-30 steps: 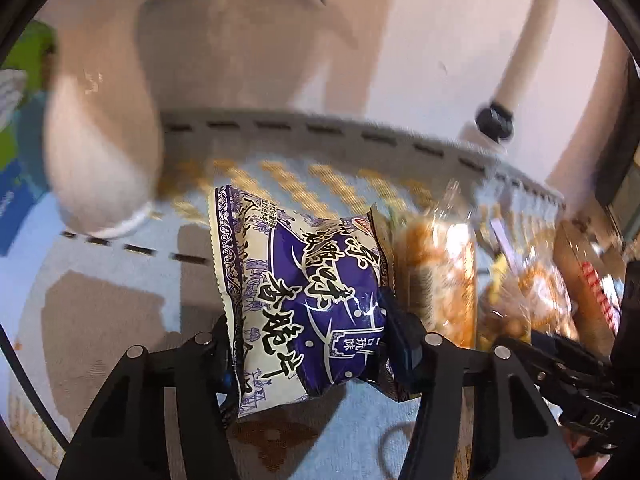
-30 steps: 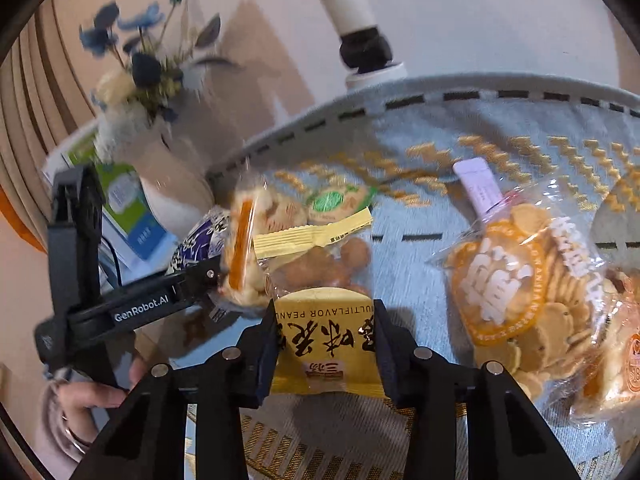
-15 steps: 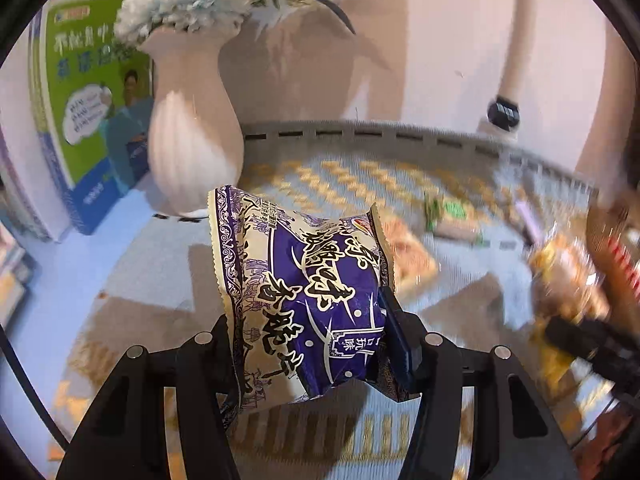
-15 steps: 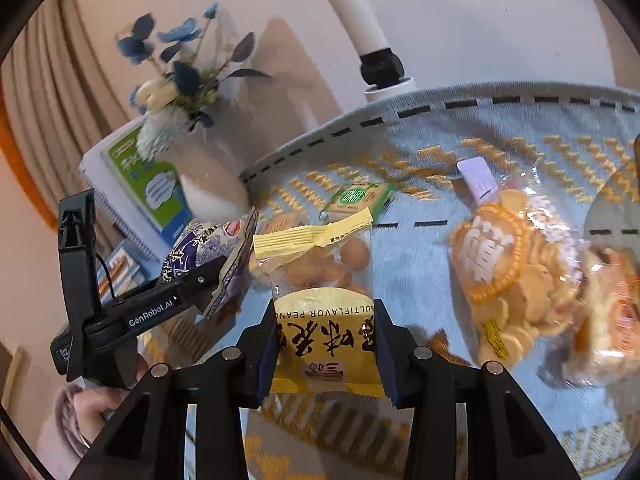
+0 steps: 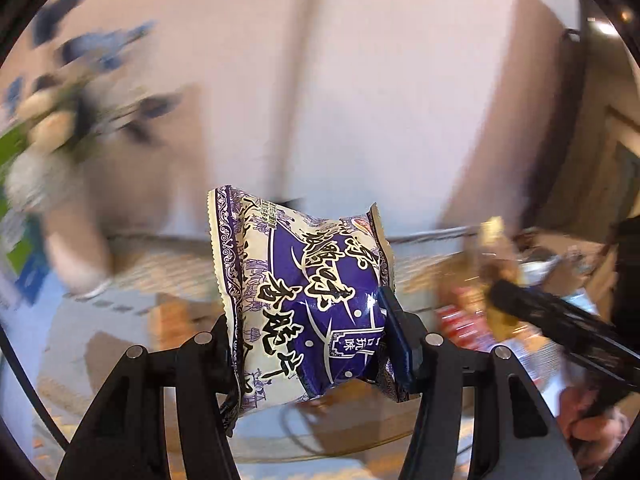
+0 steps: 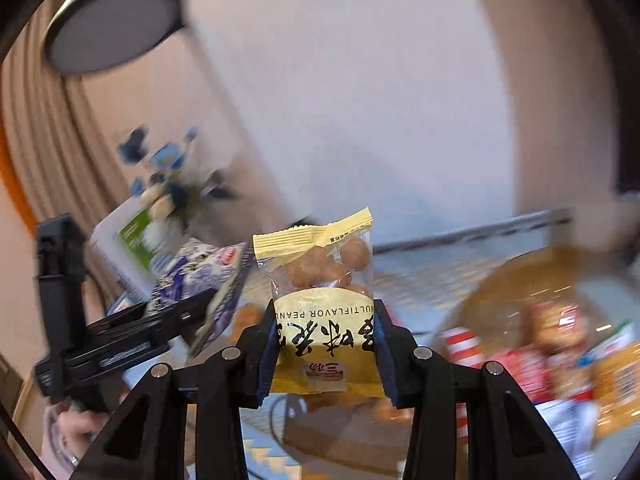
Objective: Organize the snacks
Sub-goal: 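Carry the purple bag and peanut packet into the amber bowl and release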
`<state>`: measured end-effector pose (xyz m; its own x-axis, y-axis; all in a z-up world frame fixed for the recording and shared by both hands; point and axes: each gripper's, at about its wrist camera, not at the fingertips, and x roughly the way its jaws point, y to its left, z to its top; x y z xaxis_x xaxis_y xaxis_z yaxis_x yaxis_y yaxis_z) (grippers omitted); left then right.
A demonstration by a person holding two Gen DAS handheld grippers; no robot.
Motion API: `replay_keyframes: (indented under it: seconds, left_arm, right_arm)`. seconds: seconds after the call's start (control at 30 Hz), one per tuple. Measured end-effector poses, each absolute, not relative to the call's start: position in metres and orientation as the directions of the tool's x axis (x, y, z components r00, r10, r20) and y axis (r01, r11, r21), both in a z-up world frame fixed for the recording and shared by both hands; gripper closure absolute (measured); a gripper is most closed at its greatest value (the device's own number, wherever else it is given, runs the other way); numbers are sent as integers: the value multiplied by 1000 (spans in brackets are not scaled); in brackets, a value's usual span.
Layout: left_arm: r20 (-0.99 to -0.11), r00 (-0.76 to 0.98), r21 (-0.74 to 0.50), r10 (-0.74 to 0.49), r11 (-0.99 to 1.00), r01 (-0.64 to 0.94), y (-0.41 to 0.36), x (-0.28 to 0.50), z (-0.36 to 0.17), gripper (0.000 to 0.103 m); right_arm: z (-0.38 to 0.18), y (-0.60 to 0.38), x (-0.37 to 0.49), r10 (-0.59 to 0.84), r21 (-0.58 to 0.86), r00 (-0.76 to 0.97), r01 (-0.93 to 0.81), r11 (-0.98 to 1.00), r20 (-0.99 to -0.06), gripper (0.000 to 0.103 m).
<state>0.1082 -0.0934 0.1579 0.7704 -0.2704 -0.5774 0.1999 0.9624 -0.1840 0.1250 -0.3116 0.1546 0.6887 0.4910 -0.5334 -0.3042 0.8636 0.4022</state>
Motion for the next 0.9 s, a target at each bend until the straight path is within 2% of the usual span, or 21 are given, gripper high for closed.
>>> replay_keyframes:
  seconds: [0.2, 0.3, 0.37, 0.4, 0.43, 0.47, 0.57, 0.9]
  left_arm:
    - [-564, 725, -166, -397, 914, 371, -199, 129, 171, 48]
    - [-612, 659, -198, -437, 891, 408, -239, 145, 154, 47]
    - [-655, 606, -205, -451, 878, 432, -262, 156, 135, 41]
    - [-677, 587, -195, -444, 877, 438, -272, 157, 130, 37]
    - [-719, 556, -167, -417, 880, 444, -282, 162, 120, 28]
    - [-744, 542, -144, -391, 886, 441, -288, 163, 115, 20]
    - [-789, 529, -76, -313, 904, 420, -288, 170, 99, 18]
    - [-769, 557, -134, -313, 931, 339, -219, 177, 113, 18]
  right_arm:
    - [154, -402, 144, 376, 431, 712, -114, 895, -593, 62]
    - [137, -439, 146, 301, 416, 696, -4, 910, -652, 62]
    - [125, -452, 148, 270, 403, 675, 45, 914, -687, 60]
    - [117, -458, 150, 255, 393, 654, 71, 917, -713, 48]
    - [110, -464, 153, 239, 384, 632, 101, 918, -737, 25]
    - [103, -470, 154, 201, 362, 610, 151, 920, -766, 23]
    - [98, -482, 151, 226, 407, 614, 171, 897, -757, 23]
    - [135, -428, 145, 260, 423, 659, 98, 901, -706, 20]
